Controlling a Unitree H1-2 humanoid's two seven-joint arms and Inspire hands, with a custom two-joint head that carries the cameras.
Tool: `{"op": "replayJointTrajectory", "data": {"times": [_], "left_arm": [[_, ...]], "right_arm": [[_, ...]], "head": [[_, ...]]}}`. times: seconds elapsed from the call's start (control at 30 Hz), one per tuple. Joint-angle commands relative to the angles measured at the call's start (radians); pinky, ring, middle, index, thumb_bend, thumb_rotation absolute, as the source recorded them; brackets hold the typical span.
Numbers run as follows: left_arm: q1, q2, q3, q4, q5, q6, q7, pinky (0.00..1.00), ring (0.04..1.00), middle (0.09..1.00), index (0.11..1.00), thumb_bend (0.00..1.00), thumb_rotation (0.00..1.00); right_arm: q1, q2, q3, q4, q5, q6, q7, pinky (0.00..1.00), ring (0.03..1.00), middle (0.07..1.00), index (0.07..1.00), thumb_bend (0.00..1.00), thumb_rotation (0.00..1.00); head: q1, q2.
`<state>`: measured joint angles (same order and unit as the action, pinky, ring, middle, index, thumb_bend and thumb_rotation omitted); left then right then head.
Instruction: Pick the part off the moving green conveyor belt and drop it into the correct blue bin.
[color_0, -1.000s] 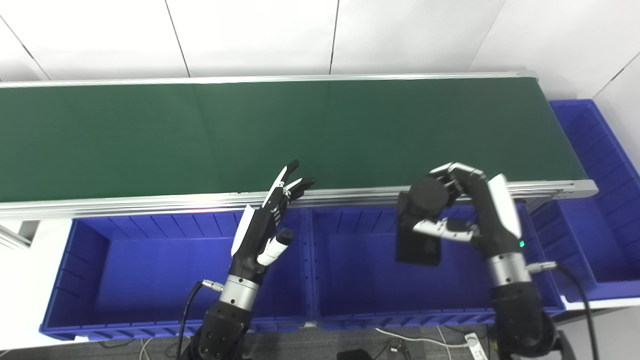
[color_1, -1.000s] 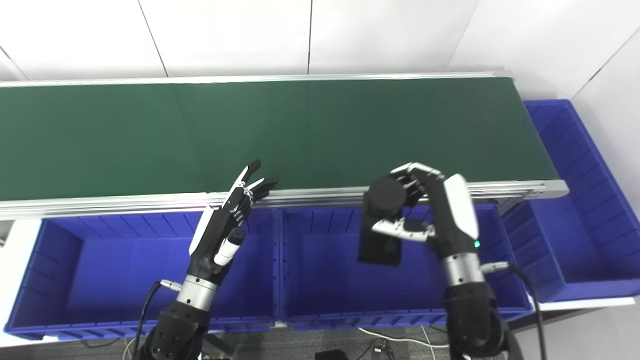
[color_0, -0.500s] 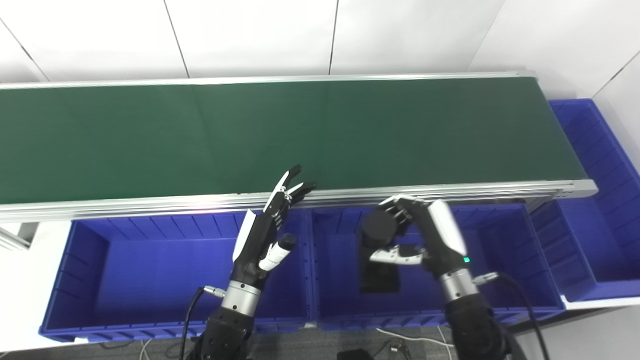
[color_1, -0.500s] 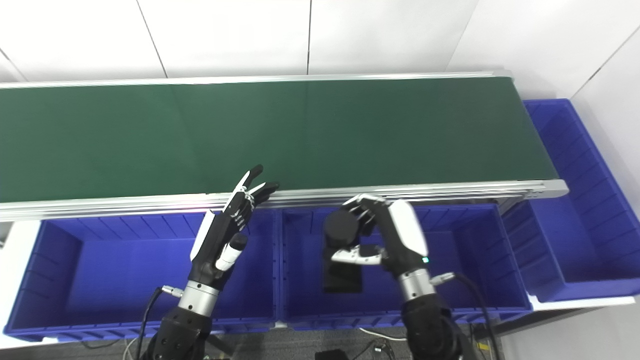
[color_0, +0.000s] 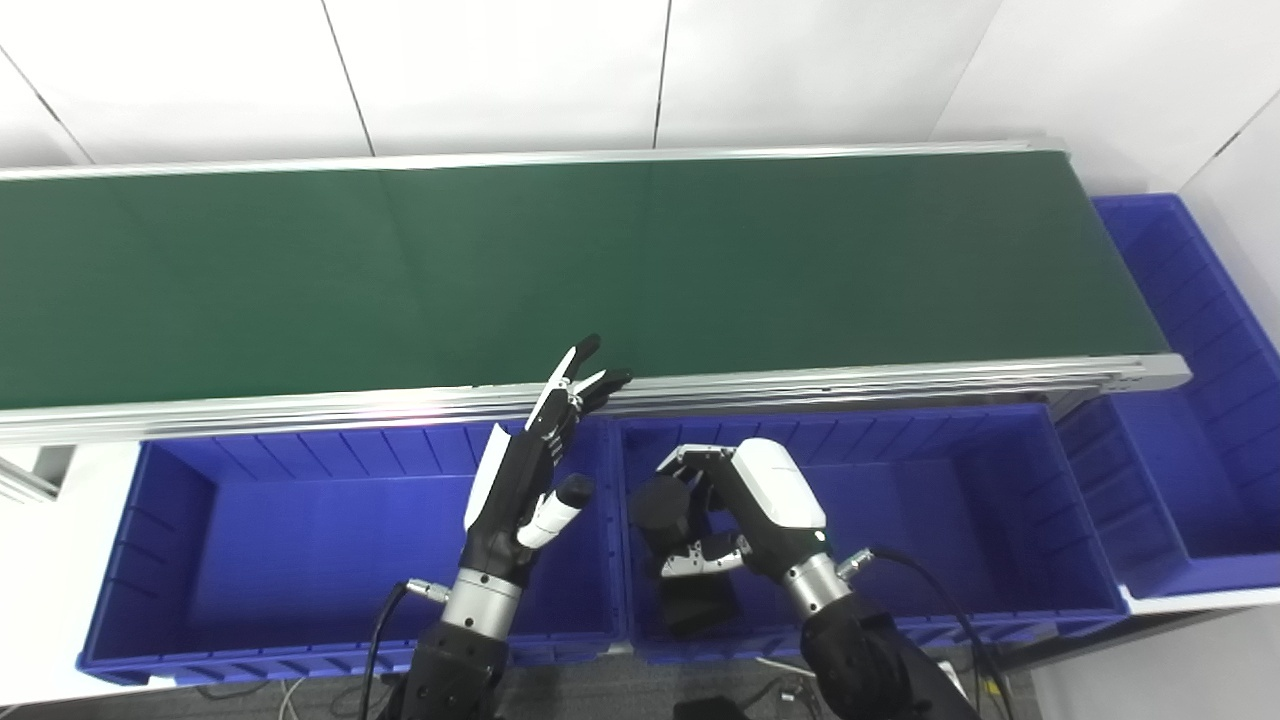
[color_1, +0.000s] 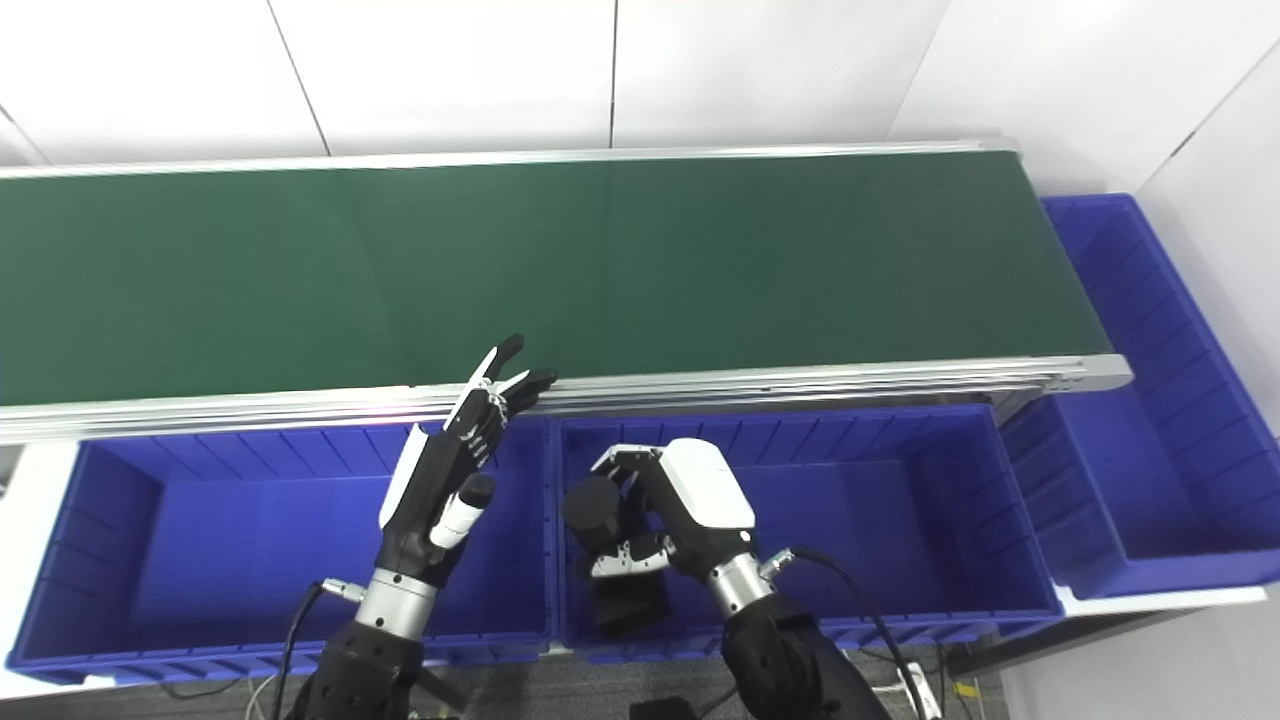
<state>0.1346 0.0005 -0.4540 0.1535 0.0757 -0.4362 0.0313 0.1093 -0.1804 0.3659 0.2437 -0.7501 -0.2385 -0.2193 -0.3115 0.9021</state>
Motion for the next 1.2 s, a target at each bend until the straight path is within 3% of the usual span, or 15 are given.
{"op": "replayJointTrajectory", "data": {"times": [0.0,0.27,0.77,0.93,0.97,1.03,1.17], "left_arm": [[-0.006,-0.011,-0.002,-0.037,0.008,-0.034,-0.002,0.87,0.859,0.833,0.954,0.83,0.91],[-0.007,-0.004,-0.005,-0.026,0.004,-0.034,-0.004,0.87,0.865,0.834,0.953,0.83,0.91],[-0.005,0.006,-0.007,-0.005,-0.001,-0.034,-0.004,0.9,0.866,0.834,0.952,0.84,0.9],[-0.002,0.009,-0.009,-0.012,-0.007,-0.034,-0.012,0.92,0.873,0.835,0.955,0.83,0.9],[-0.003,0.009,-0.009,-0.01,-0.01,-0.034,-0.013,0.92,0.875,0.838,0.956,0.83,0.9],[-0.003,0.009,-0.009,-0.009,-0.007,-0.034,-0.011,0.92,0.875,0.84,0.956,0.83,0.9],[-0.001,0.008,-0.009,-0.014,-0.011,-0.034,-0.015,0.91,0.866,0.836,0.954,0.83,0.9]], "right_arm": [[-0.019,-0.002,0.019,0.025,-0.016,-0.056,-0.039,0.33,0.402,0.452,0.511,0.52,0.0],[-0.04,-0.007,0.046,0.068,-0.011,-0.066,-0.078,0.35,0.423,0.466,0.503,0.53,0.0],[-0.046,-0.008,0.04,0.086,0.003,-0.063,-0.101,0.33,0.403,0.454,0.514,0.52,0.0],[-0.045,-0.012,0.039,0.087,0.001,-0.082,-0.12,0.4,0.496,0.474,0.51,0.53,0.0],[-0.045,-0.015,0.041,0.085,0.001,-0.082,-0.114,0.45,0.551,0.567,0.502,0.52,0.09],[-0.044,-0.021,0.045,0.074,0.004,-0.073,-0.091,0.53,0.629,0.68,0.658,0.8,0.25],[-0.041,-0.028,0.048,0.057,0.009,-0.063,-0.068,0.59,0.699,0.764,0.734,0.89,0.3]], "head": [[0.001,-0.001],[0.009,-0.017],[0.012,-0.047],[0.012,-0.05],[0.013,-0.05],[0.013,-0.05],[0.013,-0.05]]}}
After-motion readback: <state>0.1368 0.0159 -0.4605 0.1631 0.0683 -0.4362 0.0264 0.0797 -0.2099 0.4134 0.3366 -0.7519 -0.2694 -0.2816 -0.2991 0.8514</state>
